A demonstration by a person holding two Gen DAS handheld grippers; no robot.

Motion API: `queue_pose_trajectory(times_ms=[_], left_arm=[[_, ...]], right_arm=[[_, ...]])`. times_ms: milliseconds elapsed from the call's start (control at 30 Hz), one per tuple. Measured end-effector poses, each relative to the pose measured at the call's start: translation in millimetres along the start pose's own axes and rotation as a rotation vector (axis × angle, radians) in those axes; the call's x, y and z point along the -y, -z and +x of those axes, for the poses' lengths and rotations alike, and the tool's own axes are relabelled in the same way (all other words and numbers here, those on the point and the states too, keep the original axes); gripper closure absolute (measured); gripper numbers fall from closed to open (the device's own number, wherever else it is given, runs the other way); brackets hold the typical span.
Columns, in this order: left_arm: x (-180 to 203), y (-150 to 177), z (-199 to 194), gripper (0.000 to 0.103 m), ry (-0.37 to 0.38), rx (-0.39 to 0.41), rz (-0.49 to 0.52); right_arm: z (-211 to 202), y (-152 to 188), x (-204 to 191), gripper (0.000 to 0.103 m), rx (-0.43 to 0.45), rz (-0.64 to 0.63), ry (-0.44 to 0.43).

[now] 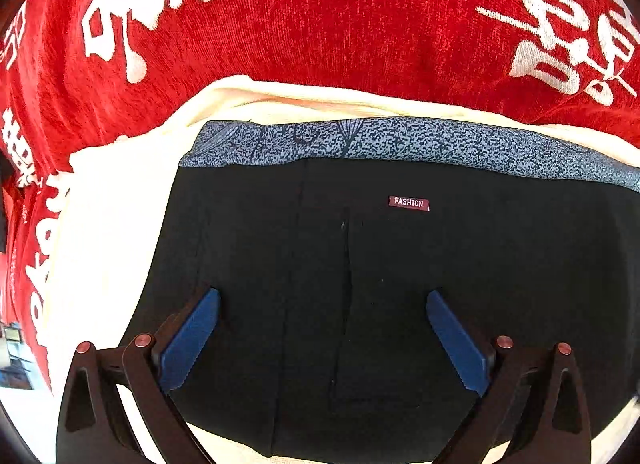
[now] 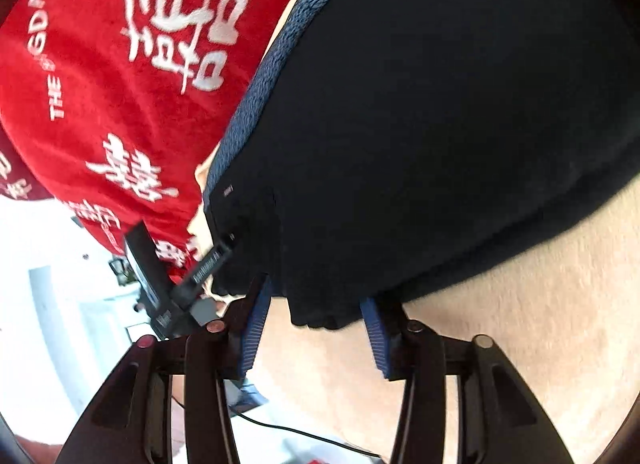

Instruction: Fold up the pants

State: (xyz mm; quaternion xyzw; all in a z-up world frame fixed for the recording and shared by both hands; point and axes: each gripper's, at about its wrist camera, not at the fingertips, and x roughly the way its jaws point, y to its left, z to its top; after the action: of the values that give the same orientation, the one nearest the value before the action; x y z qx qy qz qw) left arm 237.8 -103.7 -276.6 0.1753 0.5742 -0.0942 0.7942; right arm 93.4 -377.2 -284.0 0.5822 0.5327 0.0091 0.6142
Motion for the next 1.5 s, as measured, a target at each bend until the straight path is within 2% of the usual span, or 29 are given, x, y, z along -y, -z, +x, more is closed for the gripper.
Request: queue_pose_trajectory(times_ms=[67, 167, 233, 300, 333, 367, 400, 467, 600, 633, 667, 733, 767, 833, 867, 933, 967, 1033, 1067, 1200, 1300, 1367, 1433, 1500], left_arm=[[-11, -1, 2, 0.0, -0.001, -0.022, 0.013], [-16, 5, -2, 0.0, 0.0, -0.013, 0.051], [-17, 9, -1, 0.0, 0.016, 0.004, 0.058], [-16, 11, -3, 0.0, 0.002, 0.009, 0.07], [-13, 9, -4, 0.0, -0.013, 0.001, 0.078], [-7, 8, -8, 0.0, -0.028, -0.009, 0.092], [1, 8, -12, 0.0, -0.024, -0.013, 0.11], [19, 8, -29, 0.0, 0.027, 0.003, 0.139], [79, 12, -53, 0.0, 0.151, 0.025, 0.178], [107, 15, -53, 0.0, 0.174, 0.019, 0.189], [126, 18, -49, 0.0, 0.178, 0.004, 0.208], [149, 23, -35, 0.0, 0.125, -0.011, 0.23], [147, 24, -34, 0.0, 0.142, 0.012, 0.206], [132, 21, -27, 0.0, 0.216, -0.028, 0.133], [120, 24, -25, 0.0, 0.223, -0.051, 0.113], [111, 21, -25, 0.0, 0.191, -0.083, 0.103], [112, 17, -27, 0.0, 0.16, -0.093, 0.107], [119, 9, -34, 0.0, 0.11, -0.094, 0.112], [125, 4, -40, 0.0, 0.106, -0.083, 0.109], [172, -9, -64, 0.0, 0.098, -0.077, 0.093], [202, -20, -67, 0.0, 0.093, -0.085, 0.059], [235, -16, -72, 0.0, 0.074, -0.081, 0.069], [254, -4, -65, 0.0, 0.05, -0.113, 0.083], [258, 7, -68, 0.0, 0.051, -0.095, 0.054]], right_arm=[[-16, -1, -9, 0.095, 0.013, -0.031, 0.013], [-26, 17, -19, 0.095, 0.033, -0.117, 0.102], [-16, 25, 3, 0.095, 0.007, -0.048, 0.136], [-18, 29, 19, 0.095, 0.013, 0.036, 0.069], [-23, 30, 17, 0.09, 0.004, 0.031, 0.085], [-29, 31, 12, 0.076, -0.014, -0.007, 0.16], [-34, 30, 7, 0.069, -0.017, -0.044, 0.197], [-55, 28, -10, 0.069, 0.018, -0.158, 0.275], [-90, 1, -26, 0.069, 0.14, -0.254, 0.376], [-93, -10, -24, 0.069, 0.148, -0.258, 0.386], [-94, -17, -21, 0.069, 0.149, -0.262, 0.398], [-94, -30, -6, 0.07, 0.148, -0.285, 0.49], [-96, -38, -2, 0.076, 0.168, -0.271, 0.545], [-119, -51, 14, 0.078, 0.24, -0.149, 0.505], [-139, -56, 27, 0.078, 0.278, -0.061, 0.489], [-152, -59, 34, 0.077, 0.281, -0.037, 0.478], [-156, -60, 34, 0.074, 0.275, -0.046, 0.479], [-157, -63, 26, 0.073, 0.255, -0.104, 0.528], [-156, -65, 21, 0.07, 0.245, -0.134, 0.543], [-145, -79, 6, 0.066, 0.224, -0.198, 0.516], [-139, -79, 14, 0.066, 0.181, -0.207, 0.537], [-135, -79, 22, 0.066, 0.153, -0.207, 0.541], [-129, -80, 25, 0.066, 0.135, -0.209, 0.539], [-130, -80, 28, 0.066, 0.127, -0.215, 0.527]])
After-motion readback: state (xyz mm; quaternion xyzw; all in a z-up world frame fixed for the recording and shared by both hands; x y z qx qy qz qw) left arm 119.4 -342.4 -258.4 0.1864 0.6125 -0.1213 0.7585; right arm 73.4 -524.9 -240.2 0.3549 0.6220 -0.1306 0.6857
